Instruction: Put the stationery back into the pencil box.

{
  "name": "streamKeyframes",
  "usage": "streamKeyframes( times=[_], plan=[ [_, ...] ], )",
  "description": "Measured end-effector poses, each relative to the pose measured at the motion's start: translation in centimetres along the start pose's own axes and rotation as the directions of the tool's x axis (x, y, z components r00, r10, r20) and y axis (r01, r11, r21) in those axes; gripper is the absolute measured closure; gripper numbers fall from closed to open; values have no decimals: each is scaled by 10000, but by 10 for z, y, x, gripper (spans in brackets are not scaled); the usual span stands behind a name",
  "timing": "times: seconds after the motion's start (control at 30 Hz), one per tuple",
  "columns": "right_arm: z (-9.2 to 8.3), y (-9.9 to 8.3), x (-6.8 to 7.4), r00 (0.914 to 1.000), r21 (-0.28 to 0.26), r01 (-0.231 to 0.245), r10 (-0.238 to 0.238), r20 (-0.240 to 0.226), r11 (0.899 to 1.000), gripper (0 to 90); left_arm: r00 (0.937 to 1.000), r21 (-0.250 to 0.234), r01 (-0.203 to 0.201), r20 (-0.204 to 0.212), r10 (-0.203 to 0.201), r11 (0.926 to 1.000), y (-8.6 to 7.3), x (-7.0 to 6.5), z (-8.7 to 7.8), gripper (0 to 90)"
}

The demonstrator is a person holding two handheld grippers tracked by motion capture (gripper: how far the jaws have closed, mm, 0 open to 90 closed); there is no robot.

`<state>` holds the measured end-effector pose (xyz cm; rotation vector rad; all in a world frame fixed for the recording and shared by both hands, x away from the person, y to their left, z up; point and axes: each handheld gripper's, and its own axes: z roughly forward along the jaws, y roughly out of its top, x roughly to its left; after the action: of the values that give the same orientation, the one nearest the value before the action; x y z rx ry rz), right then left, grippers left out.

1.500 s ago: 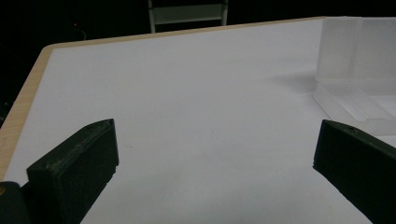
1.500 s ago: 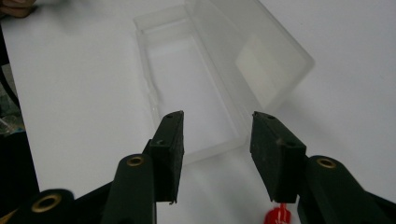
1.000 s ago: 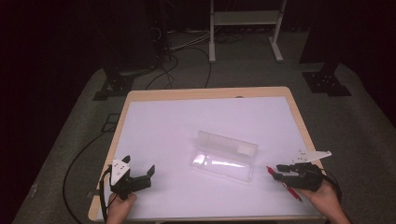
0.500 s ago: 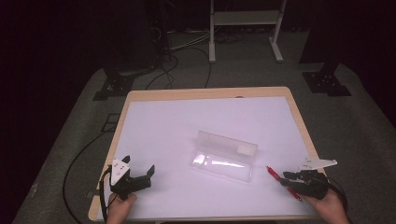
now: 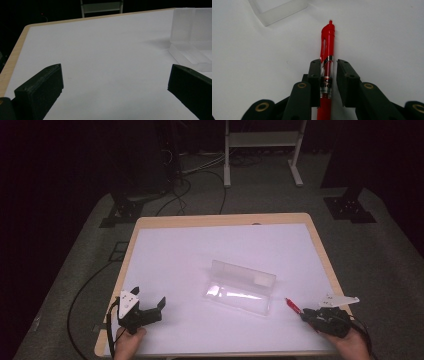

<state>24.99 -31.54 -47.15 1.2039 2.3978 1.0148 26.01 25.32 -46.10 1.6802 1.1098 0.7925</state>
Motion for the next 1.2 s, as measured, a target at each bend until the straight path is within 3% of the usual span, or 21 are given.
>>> streamKeyframes(
  times=[0.2, 0.5, 0.77, 0.9, 1.2],
  plan=[
    [0, -2, 2, 9999, -93, -33, 34, 134, 10000, 770, 10000, 15, -22, 1, 22, 10000, 0, 0, 0, 0],
    [-2, -2, -1, 9997, -53, -220, 220, -48, 9997, 790, 10000, 9, -12, -6, 12, 10000, 0, 0, 0, 0],
    [-17, 5, -4, 9965, -640, -456, 410, -723, 9969, 790, 10000, 12, -58, -13, 58, 10000, 0, 0, 0, 0],
    [-27, 18, -1, 9917, -1006, -309, 180, -1269, 9944, 790, 10000, 10, -70, -4, 70, 10000, 0, -1, 0, 0],
    [-31, 41, 11, 9828, -1231, 131, -354, -1811, 9923, 790, 10000, 18, -60, 4, 60, 10000, 0, 0, 0, 0]
  ],
)
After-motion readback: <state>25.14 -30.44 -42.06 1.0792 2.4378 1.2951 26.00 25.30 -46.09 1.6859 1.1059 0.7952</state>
